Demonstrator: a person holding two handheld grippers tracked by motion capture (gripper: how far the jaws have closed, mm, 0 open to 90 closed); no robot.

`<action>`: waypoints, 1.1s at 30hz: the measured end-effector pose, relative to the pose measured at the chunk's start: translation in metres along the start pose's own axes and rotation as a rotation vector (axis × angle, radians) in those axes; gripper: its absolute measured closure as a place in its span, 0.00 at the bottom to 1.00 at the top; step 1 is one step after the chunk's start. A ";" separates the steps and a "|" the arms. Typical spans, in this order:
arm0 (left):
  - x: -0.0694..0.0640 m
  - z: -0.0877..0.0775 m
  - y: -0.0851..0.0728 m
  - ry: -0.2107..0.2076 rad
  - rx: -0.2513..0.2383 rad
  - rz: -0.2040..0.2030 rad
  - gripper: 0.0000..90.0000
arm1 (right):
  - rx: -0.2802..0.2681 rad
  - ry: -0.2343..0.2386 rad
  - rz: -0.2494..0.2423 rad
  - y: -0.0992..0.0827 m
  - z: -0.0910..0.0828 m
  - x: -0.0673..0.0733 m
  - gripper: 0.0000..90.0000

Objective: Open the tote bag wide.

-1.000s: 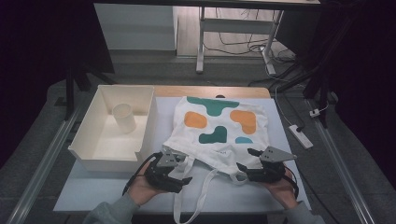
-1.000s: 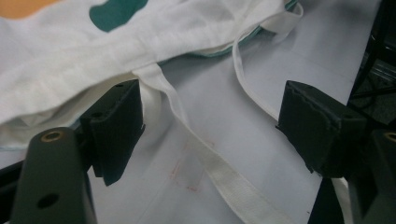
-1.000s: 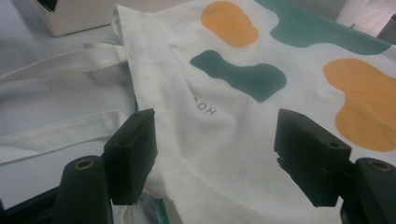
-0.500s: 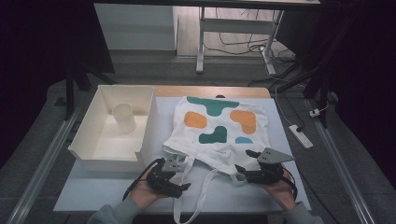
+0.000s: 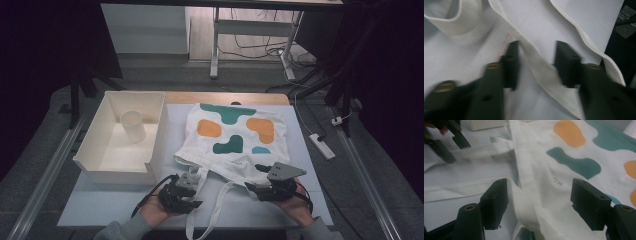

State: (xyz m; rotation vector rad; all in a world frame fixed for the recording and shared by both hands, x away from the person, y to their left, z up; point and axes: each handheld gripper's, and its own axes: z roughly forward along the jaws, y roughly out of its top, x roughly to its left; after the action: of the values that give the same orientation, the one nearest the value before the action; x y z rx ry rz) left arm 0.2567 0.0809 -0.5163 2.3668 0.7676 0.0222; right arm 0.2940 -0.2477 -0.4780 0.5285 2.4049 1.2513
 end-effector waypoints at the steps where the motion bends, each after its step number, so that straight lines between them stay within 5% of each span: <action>1: 0.000 0.000 0.000 -0.007 0.005 0.003 0.83 | -0.004 0.012 -0.007 0.000 0.000 0.001 0.34; 5: 0.000 -0.001 0.001 -0.010 -0.001 0.005 0.97 | 0.011 0.089 -0.034 0.001 0.005 0.008 0.35; 15: 0.007 -0.017 0.003 -0.027 -0.099 -0.027 0.98 | 0.105 0.254 -0.141 0.018 0.040 0.047 0.36; 22: 0.011 -0.022 0.002 -0.028 -0.140 -0.052 0.98 | 0.164 0.425 -0.181 0.023 0.066 0.068 0.34; 27: 0.014 -0.022 0.002 -0.034 -0.140 -0.059 0.98 | 0.207 0.480 -0.233 0.023 0.083 0.083 0.34; 33: 0.014 -0.023 0.002 -0.032 -0.144 -0.061 0.98 | 0.250 0.487 -0.284 0.021 0.093 0.091 0.41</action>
State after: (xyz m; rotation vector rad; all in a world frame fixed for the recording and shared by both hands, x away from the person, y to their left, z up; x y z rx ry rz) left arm 0.2647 0.1007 -0.4993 2.2013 0.7960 0.0139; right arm 0.2650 -0.1282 -0.5243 -0.0736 2.9302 1.0507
